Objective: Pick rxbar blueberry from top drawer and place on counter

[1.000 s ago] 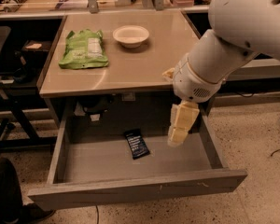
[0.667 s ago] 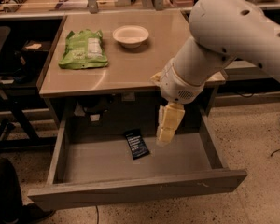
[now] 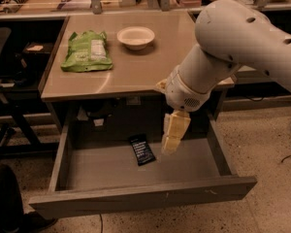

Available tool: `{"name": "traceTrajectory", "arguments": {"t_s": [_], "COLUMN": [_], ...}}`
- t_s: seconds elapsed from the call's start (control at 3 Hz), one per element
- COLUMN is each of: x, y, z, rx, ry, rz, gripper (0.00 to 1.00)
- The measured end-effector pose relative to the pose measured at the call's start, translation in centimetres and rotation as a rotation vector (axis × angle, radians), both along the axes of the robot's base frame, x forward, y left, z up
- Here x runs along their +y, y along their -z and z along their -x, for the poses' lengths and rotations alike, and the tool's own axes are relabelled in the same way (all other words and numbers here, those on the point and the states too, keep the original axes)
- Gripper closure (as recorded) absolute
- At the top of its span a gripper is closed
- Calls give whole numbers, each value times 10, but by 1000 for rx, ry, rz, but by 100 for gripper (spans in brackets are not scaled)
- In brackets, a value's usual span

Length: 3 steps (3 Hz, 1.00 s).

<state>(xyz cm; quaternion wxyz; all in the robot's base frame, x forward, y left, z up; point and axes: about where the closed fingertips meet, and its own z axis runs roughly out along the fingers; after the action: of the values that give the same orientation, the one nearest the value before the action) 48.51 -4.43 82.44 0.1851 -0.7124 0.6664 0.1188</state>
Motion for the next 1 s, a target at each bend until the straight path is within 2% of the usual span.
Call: {"name": "traceTrajectory", "arguments": {"t_s": [0.33, 1.0], "x": [10, 11], "y": [27, 74], "z": [-5, -37], "rx": [11, 6], "ry": [-10, -7], "rz": [-30, -77], "gripper": [0, 0]}}
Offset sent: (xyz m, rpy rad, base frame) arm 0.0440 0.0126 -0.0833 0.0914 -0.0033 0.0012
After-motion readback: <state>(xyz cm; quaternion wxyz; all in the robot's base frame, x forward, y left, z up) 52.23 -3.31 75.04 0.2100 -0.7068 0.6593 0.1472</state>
